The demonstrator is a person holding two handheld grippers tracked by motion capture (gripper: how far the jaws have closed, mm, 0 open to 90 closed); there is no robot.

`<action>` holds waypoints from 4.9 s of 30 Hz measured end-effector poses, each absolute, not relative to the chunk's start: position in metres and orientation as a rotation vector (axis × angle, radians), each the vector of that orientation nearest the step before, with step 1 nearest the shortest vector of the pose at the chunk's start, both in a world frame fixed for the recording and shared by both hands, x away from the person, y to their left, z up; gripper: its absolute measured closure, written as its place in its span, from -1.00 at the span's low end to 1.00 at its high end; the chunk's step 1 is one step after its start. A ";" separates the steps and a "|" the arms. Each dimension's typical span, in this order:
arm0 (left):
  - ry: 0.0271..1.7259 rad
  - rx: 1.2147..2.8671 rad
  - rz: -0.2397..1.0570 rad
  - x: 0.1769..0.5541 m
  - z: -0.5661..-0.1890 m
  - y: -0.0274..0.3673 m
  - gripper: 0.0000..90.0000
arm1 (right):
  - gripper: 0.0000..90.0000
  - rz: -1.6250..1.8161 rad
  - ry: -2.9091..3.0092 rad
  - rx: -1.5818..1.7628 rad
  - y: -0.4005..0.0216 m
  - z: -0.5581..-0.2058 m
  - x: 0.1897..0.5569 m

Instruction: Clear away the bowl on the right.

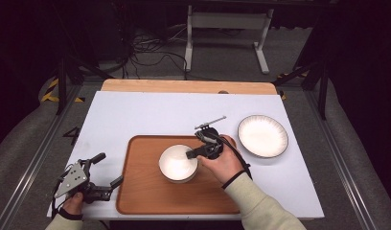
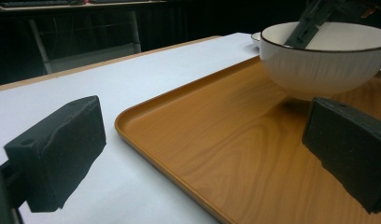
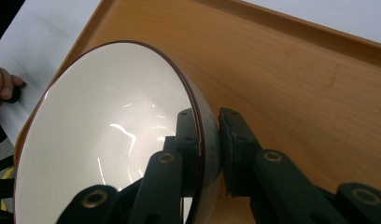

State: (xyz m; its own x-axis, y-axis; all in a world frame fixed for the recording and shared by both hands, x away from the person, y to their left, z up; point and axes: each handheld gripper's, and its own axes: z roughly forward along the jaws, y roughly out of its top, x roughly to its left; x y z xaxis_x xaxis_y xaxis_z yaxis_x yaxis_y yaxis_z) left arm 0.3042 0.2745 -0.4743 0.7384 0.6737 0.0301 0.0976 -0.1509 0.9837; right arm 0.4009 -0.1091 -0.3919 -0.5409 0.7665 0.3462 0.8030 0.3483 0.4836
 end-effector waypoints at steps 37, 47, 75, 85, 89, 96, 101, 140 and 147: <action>0.622 1.673 0.565 0.304 -0.474 0.275 -0.99 | 0.72 -0.973 -2.599 -1.464 -0.114 -0.417 0.405; 0.623 1.671 0.563 0.304 -0.474 0.274 -0.99 | 0.50 -1.055 -2.675 -1.403 -0.116 -0.411 0.401; 0.618 1.668 0.573 0.303 -0.474 0.275 -0.99 | 0.31 -1.565 -2.753 -1.094 -0.132 -0.378 0.376; 0.617 1.665 0.577 0.304 -0.474 0.275 -0.99 | 0.24 -1.763 -2.766 -0.963 -0.144 -0.373 0.365; 0.620 1.664 0.572 0.303 -0.475 0.275 -0.99 | 0.20 -1.924 -2.760 -0.877 -0.152 -0.370 0.358; 0.621 1.660 0.574 0.303 -0.475 0.275 -0.99 | 0.04 -2.069 -2.744 -0.796 -0.165 -0.367 0.353; 0.621 1.660 0.575 0.303 -0.475 0.275 -0.99 | -0.05 -2.153 -2.707 -0.768 -0.173 -0.366 0.350; 0.627 1.667 0.568 0.304 -0.474 0.274 -0.99 | -0.51 -2.323 -2.673 -0.844 -0.276 -0.371 0.337; 0.626 1.670 0.566 0.304 -0.474 0.274 -0.99 | -0.52 -2.319 -2.703 -0.880 -0.289 -0.379 0.336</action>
